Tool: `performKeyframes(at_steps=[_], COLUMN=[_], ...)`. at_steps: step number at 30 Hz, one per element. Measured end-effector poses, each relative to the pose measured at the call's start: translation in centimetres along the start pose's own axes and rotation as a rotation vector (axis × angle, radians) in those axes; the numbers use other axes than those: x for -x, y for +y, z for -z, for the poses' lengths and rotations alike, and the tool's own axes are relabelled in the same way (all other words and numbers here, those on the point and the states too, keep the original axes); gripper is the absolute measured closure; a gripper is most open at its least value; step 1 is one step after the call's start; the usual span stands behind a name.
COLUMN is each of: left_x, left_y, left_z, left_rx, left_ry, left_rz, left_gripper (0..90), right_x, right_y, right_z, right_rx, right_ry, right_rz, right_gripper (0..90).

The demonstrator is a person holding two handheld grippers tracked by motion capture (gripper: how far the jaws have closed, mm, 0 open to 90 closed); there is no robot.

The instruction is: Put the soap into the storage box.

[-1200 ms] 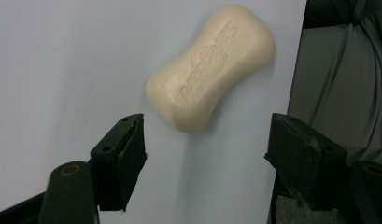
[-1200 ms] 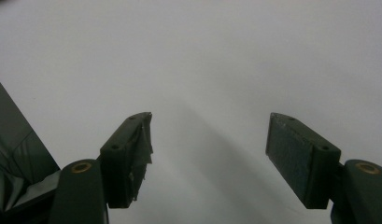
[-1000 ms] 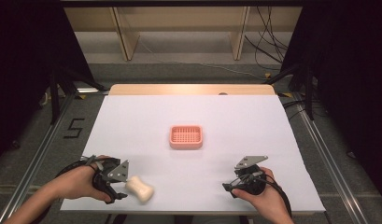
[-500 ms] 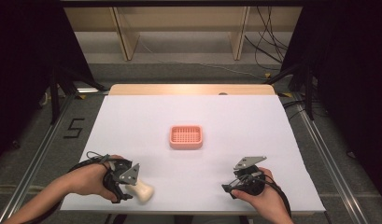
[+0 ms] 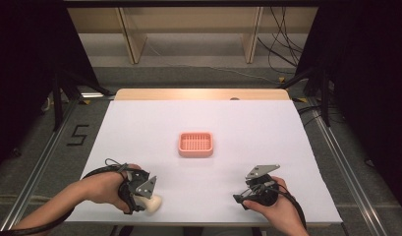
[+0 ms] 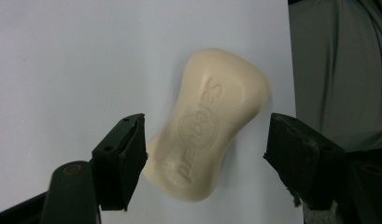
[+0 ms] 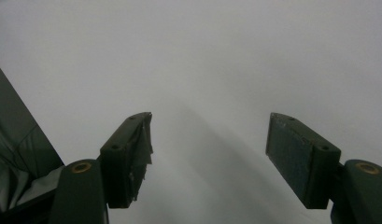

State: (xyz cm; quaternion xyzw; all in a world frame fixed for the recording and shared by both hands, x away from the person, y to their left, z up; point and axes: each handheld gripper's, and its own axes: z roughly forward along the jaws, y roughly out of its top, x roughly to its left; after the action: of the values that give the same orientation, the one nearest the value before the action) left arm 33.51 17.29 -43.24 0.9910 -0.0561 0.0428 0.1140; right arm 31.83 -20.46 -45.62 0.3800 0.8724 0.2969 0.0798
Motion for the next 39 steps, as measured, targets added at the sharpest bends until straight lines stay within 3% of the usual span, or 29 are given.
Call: performKeyframes(at_steps=[1, 2, 5, 6, 7, 8, 10, 15, 16, 18, 21, 22, 24, 25, 27, 28, 32, 34, 39], left_x=[0.2, -0.1, -0.1, 0.0, 0.0, -0.2, -0.1, -0.4, -0.4, -0.7, -0.7, -0.9, -0.9, -1.1, -1.1, -0.8, -0.8, -1.0, -0.9], left_y=[0.0, 0.1, 0.3, 0.3, 0.4, 0.4, 0.5, 0.6, 0.5, 0.6, 0.7, 0.8, 0.8, 0.9, 1.0, 0.9, 1.0, 1.0, 0.9], left_z=[-0.2, -0.1, -0.4, -0.6, -0.7, -0.6, -0.8, -0.9, -1.1, -1.1, -1.3, -1.2, -1.4, -1.3, -1.4, -1.6, -1.8, -1.8, -2.2], left_rx=[0.027, -0.009, -0.012, 0.008, 0.006, -0.02, 0.004, -0.027, -0.017, -0.045, -0.048, -0.069, -0.048, -0.084, -0.074, -0.043, -0.05, -0.075, -0.063], left_ry=[-0.005, -0.006, -0.018, -0.021, -0.026, -0.024, -0.033, -0.057, -0.062, -0.059, -0.069, -0.069, -0.072, -0.072, -0.077, -0.085, -0.096, -0.103, -0.112], left_rz=[0.028, -0.012, -0.019, 0.003, -0.002, -0.032, -0.006, -0.049, -0.039, -0.073, -0.074, -0.1, -0.073, -0.114, -0.1, -0.062, -0.069, -0.093, -0.072], left_gripper=[28.1, 28.2, 28.2, 28.1, 28.1, 28.2, 28.2, 28.3, 28.4, 28.5, 28.8, 29.0, 29.3, 29.5, 29.7, 29.9, 30.5, 31.0, 32.3], right_x=[0.0, 0.0, 0.0, 0.0, 0.0, 0.0, 0.0, -0.1, -0.1, -0.1, 0.0, 0.0, 0.0, 0.0, 0.0, 0.0, -0.1, -0.1, -0.2], right_y=[0.0, 0.0, 0.0, 0.0, 0.0, 0.0, 0.0, 0.0, 0.0, 0.0, 0.0, 0.0, 0.0, 0.0, 0.0, 0.0, 0.0, 0.0, 0.0], right_z=[0.0, 0.0, 0.0, -0.1, -0.1, -0.1, -0.1, -0.2, -0.3, -0.3, -0.2, -0.2, -0.2, -0.2, -0.2, -0.2, -0.3, -0.2, -0.2], right_rx=[0.0, -0.001, -0.002, 0.006, 0.005, 0.005, 0.004, 0.005, 0.008, 0.008, -0.005, -0.004, -0.005, -0.006, -0.007, -0.007, -0.009, -0.011, -0.015], right_ry=[0.0, 0.0, 0.003, 0.012, 0.011, 0.011, 0.011, 0.005, 0.0, -0.006, 0.002, 0.002, 0.001, -0.004, -0.004, 0.004, -0.004, 0.006, 0.016], right_rz=[-0.001, -0.001, 0.007, 0.016, 0.015, 0.016, 0.014, -0.006, 0.001, 0.006, 0.008, 0.008, 0.007, 0.015, 0.016, 0.01, 0.004, 0.005, 0.001], right_gripper=[32.0, 32.0, 32.0, 32.0, 32.0, 32.0, 32.0, 32.0, 32.0, 32.0, 32.0, 32.0, 32.0, 32.0, 32.0, 32.0, 32.0, 32.0, 32.0])
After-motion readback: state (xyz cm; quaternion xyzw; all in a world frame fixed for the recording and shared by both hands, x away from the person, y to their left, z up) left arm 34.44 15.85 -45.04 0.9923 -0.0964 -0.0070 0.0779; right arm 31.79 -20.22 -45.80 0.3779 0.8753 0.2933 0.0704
